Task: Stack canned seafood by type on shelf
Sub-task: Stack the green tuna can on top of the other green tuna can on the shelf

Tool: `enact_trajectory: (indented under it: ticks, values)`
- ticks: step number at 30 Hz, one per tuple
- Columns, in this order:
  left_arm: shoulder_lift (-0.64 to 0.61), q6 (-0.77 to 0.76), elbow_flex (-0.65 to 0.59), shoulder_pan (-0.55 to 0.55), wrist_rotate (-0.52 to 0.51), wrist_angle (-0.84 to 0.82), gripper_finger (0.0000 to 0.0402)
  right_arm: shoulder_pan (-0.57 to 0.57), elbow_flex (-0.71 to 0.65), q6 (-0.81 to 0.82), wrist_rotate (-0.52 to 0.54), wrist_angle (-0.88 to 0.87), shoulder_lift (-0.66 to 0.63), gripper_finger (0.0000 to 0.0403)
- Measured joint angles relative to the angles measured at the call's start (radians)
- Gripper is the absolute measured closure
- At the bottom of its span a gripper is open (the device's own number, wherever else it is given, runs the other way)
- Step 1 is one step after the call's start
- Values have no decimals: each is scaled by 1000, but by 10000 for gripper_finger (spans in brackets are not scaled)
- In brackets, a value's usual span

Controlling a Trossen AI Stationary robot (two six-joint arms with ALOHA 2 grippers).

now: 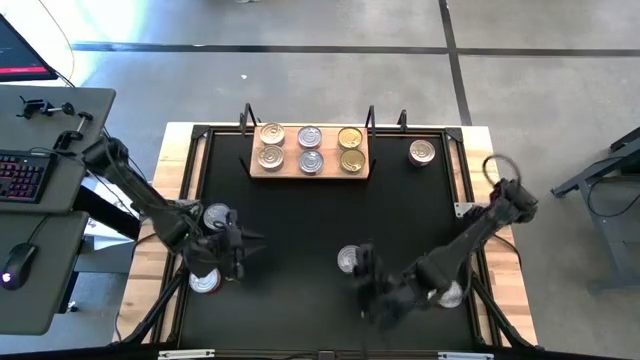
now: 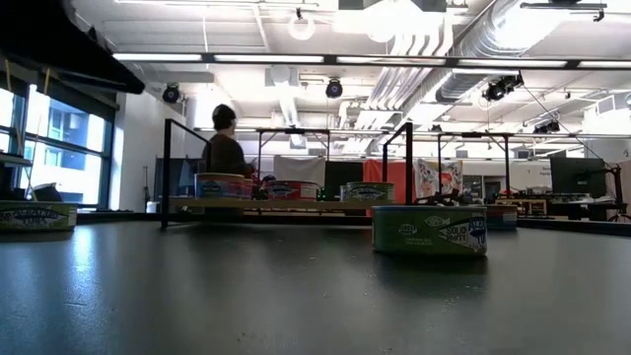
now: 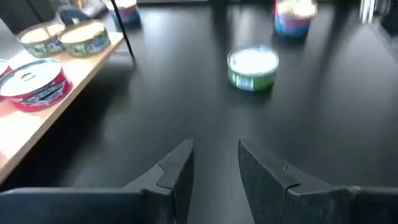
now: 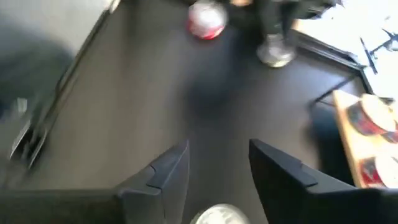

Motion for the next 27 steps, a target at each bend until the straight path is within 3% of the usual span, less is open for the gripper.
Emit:
enact_trajectory:
  ticks: [4, 8, 11, 18, 23, 27]
  values:
    - [21, 59, -134, 2, -36, 315, 284, 40, -22, 53, 10, -35, 105, 241]
    - [39, 123, -194, 3, -36, 472, 284, 40, -19, 227, 43, -127, 193, 240]
    - [40, 157, -197, 3, -36, 500, 284, 40, -21, 302, 42, -211, 262, 240]
    - [40, 253, -197, 3, -35, 566, 284, 16, -21, 300, 92, -359, 347, 240]
    - [40, 262, -196, 3, -34, 570, 284, -21, -20, 273, 8, -420, 344, 260]
    - [40, 259, -196, 3, -33, 569, 284, -52, -37, 191, -88, -371, 343, 293]
